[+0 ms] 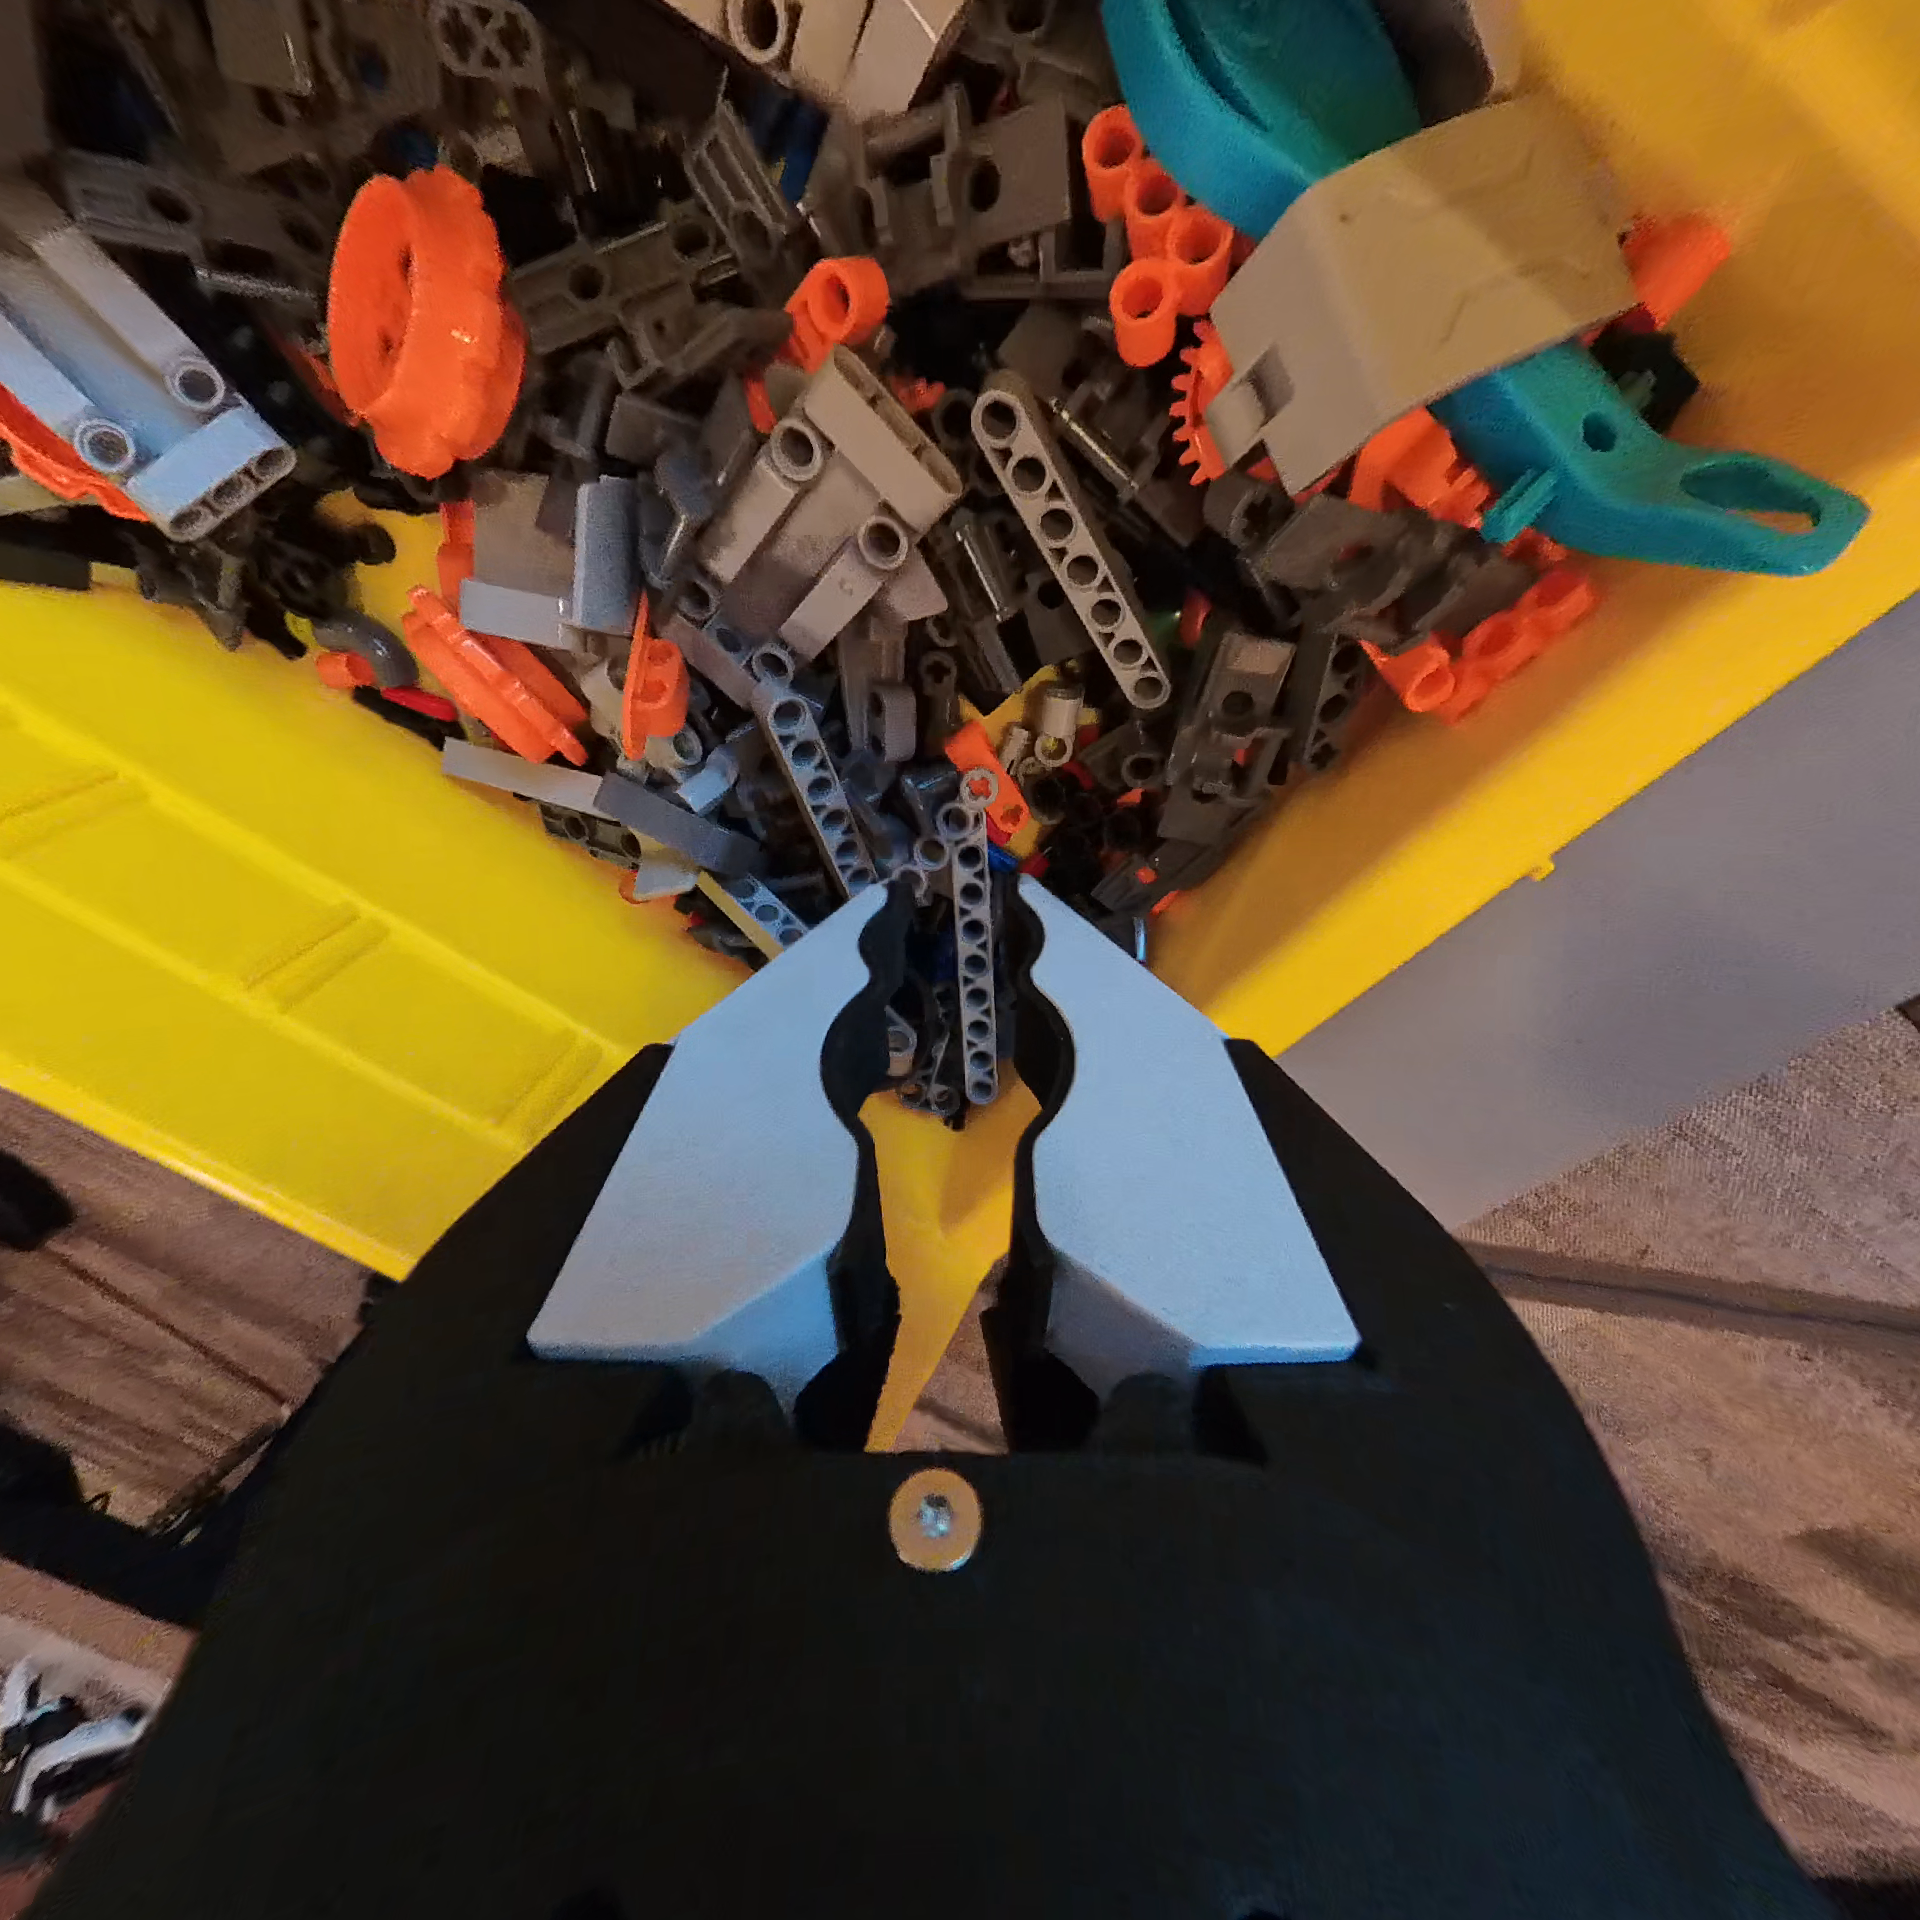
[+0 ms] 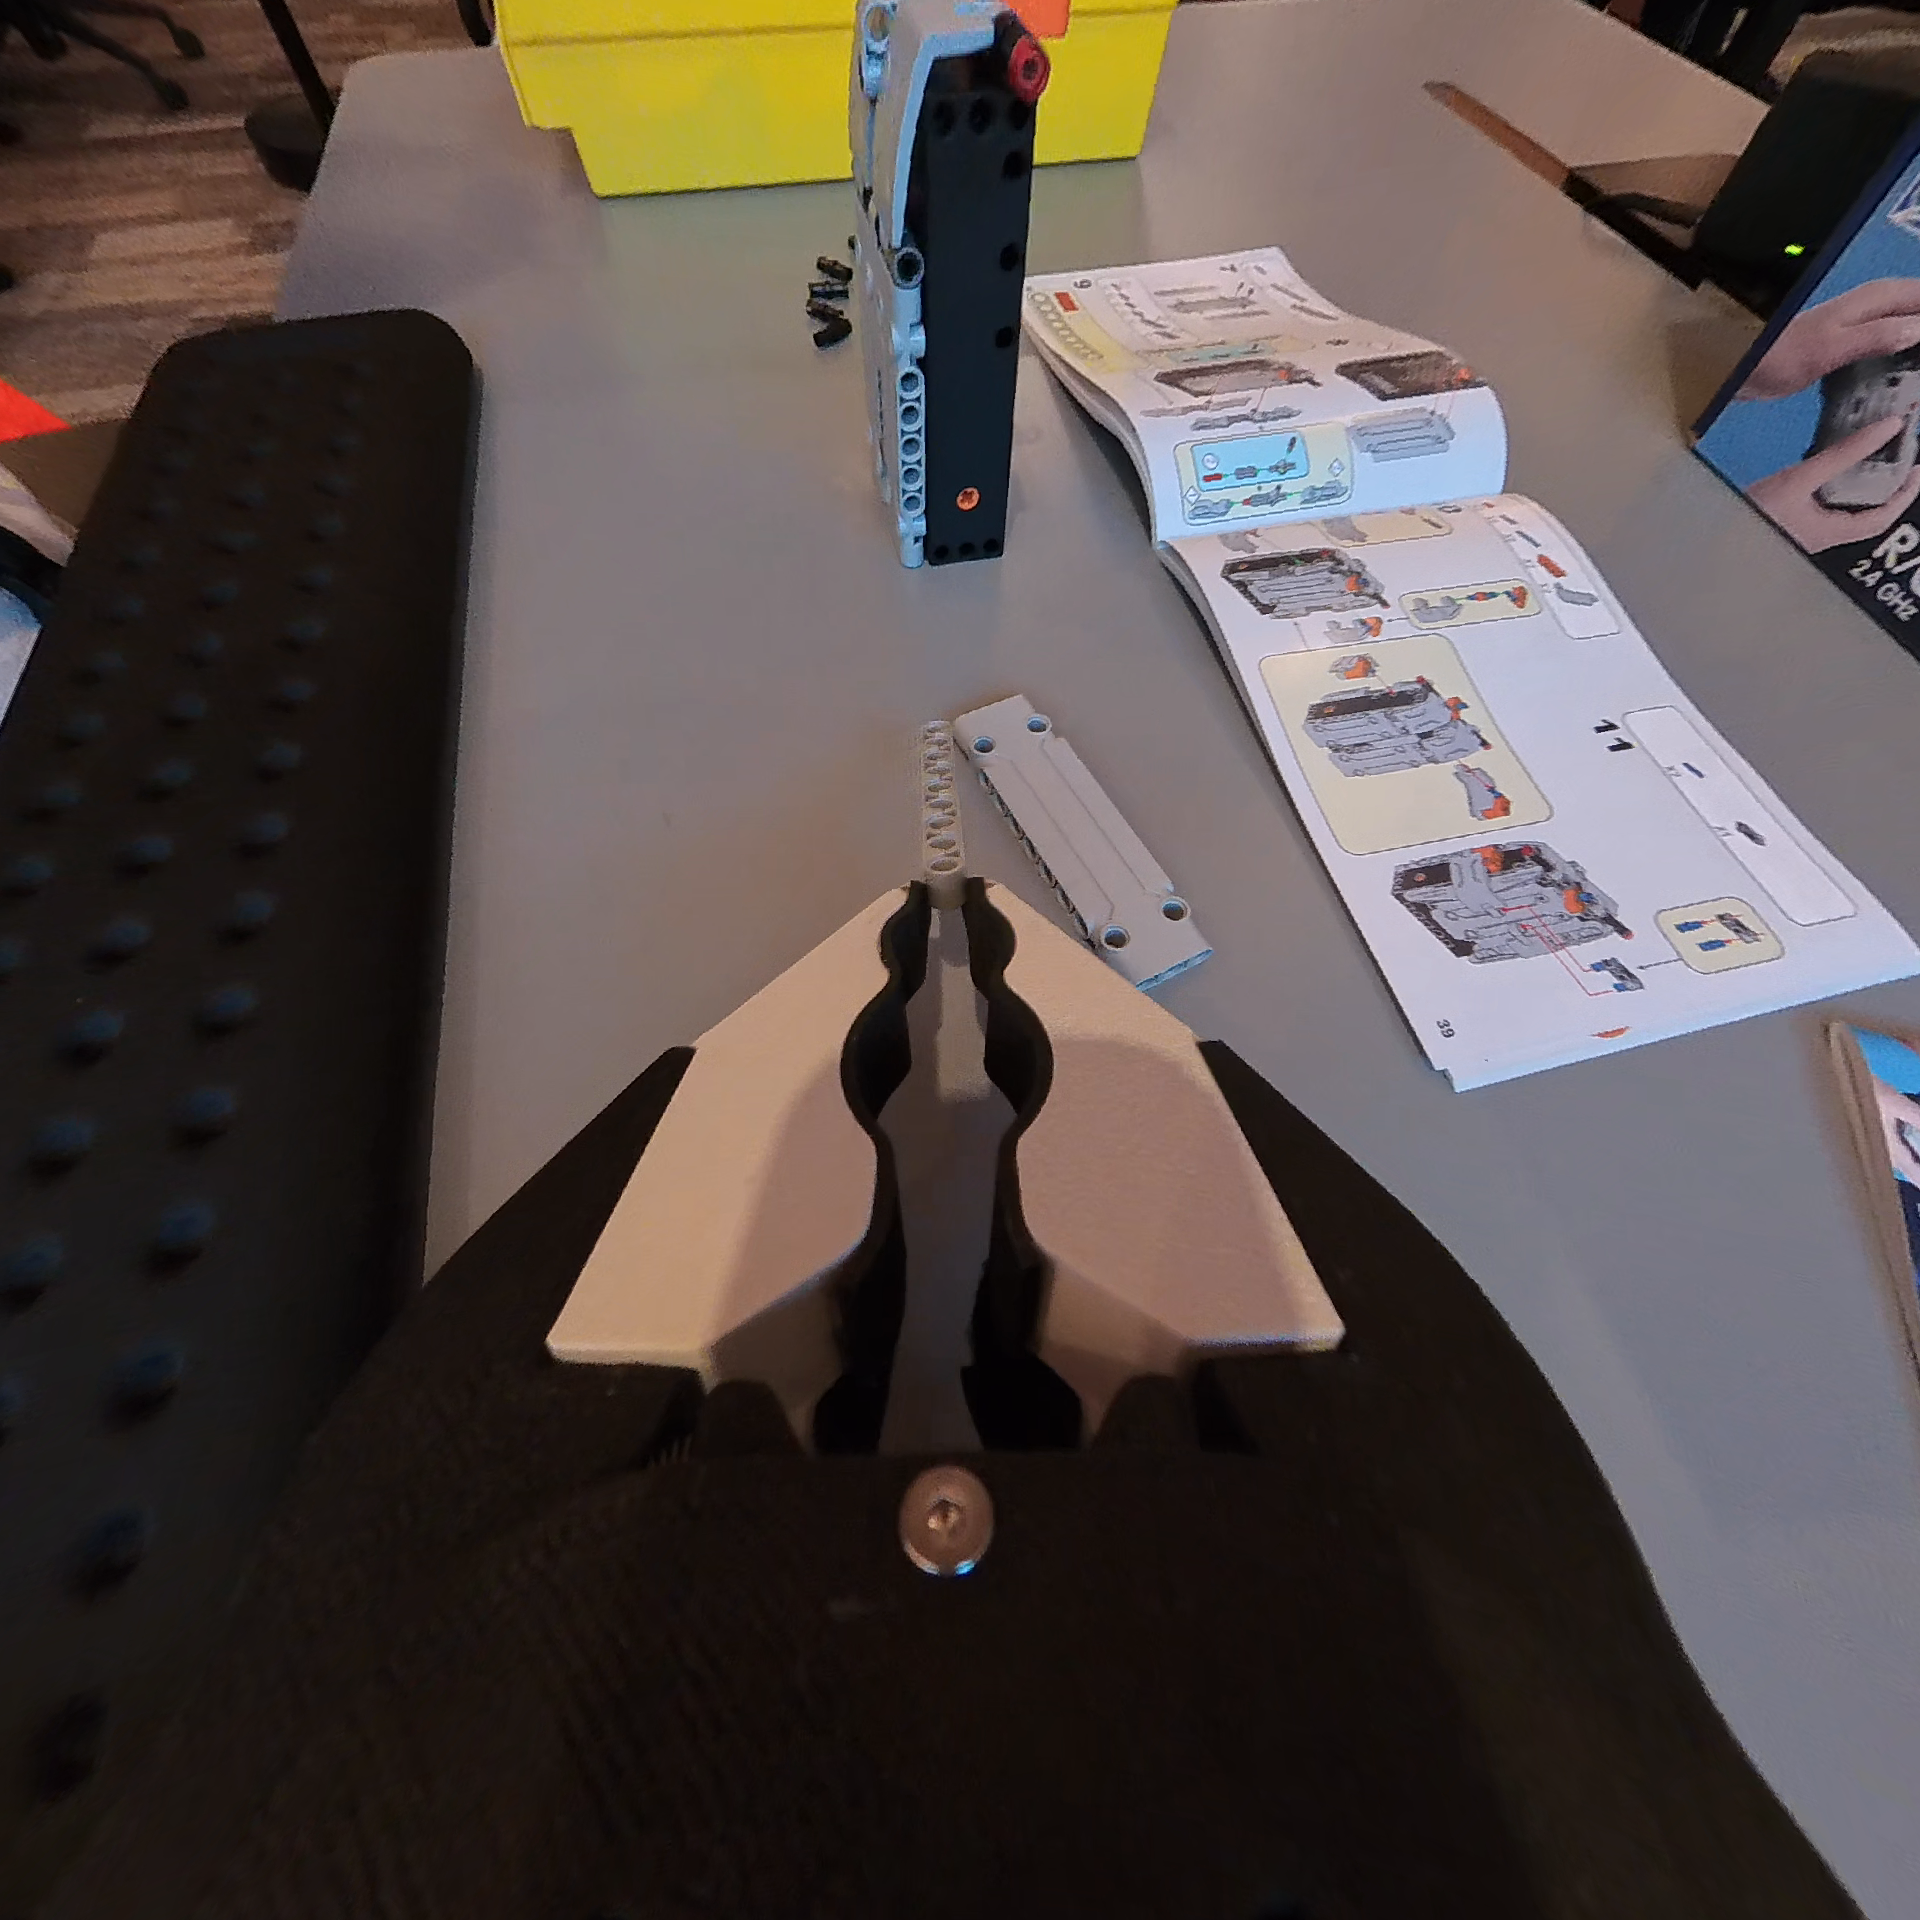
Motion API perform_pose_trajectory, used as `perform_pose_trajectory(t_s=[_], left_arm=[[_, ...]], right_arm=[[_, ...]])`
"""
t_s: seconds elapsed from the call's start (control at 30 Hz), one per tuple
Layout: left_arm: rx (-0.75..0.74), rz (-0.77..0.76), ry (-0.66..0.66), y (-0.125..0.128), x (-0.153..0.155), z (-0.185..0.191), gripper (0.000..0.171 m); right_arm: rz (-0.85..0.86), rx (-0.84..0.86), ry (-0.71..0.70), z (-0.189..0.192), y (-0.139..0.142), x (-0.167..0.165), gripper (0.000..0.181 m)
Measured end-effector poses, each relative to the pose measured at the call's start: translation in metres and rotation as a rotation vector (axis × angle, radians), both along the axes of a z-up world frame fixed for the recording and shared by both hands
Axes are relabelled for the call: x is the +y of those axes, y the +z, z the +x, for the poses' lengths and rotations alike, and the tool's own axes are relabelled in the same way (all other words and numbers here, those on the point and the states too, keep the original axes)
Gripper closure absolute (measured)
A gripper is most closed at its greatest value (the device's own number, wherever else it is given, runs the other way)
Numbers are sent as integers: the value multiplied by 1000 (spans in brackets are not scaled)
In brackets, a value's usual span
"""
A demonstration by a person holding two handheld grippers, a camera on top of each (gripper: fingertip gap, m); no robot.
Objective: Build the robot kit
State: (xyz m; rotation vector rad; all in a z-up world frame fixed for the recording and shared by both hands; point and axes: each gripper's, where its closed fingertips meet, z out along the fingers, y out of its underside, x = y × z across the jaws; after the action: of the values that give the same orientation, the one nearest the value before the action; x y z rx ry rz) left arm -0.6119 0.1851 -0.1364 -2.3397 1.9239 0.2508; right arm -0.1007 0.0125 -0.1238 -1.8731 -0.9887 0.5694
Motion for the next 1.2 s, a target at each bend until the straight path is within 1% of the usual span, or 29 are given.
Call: perform_pose_trajectory(t_s=[0.07, 0.17, 0.3, 0.47, 0.53, 0.63, 0.73, 0.83, 0.9, 0.97, 1.03, 1.1, 1.13, 1.2], left_arm=[[53, -1, 11, -4, 0, -8, 153], [110, -29, 32, -11, -2, -21, 154], [125, -40, 36, -16, -4, -23, 159], [176, -27, 14, -18, -2, -24, 160], [181, -27, 14, -17, -1, -26, 166], [161, -59, 43, -12, -6, -29, 167], [57, -19, 78, 6, -2, -24, 167], [-163, 47, 142, 35, 9, -8, 166], [-375, 92, 200, 61, 17, 8, 167], [-643, 116, 244, 93, 23, 30, 166], [-961, 129, 254, 133, 23, 59, 167], [-1287, 87, 195, 179, 8, 89, 166], [-1452, 53, 125, 205, -7, 104, 167], [-1767, -49, -130, 257, -53, 128, 167]], right_arm=[[9, 8, -4, 1, 3, 0, 175], [18, 13, -4, 1, 5, 0, 175], [16, 12, 0, 1, 4, -1, 175], [20, 15, 1, 1, 5, -2, 175], [24, 17, -1, 1, 5, -3, 175], [29, 22, -3, 2, 7, -4, 175], [33, 28, -2, 3, 8, -5, 175], [39, 29, 2, 1, 9, -5, 175], [38, 24, 8, -1, 8, -6, 175], [36, 15, 14, -2, 7, -7, 175], [34, 7, 18, -3, 5, -8, 175], [31, 3, 20, -4, 4, -8, 175], [33, 2, 20, -4, 4, -8, 175], [35, 4, 20, -5, 4, -8, 175]])
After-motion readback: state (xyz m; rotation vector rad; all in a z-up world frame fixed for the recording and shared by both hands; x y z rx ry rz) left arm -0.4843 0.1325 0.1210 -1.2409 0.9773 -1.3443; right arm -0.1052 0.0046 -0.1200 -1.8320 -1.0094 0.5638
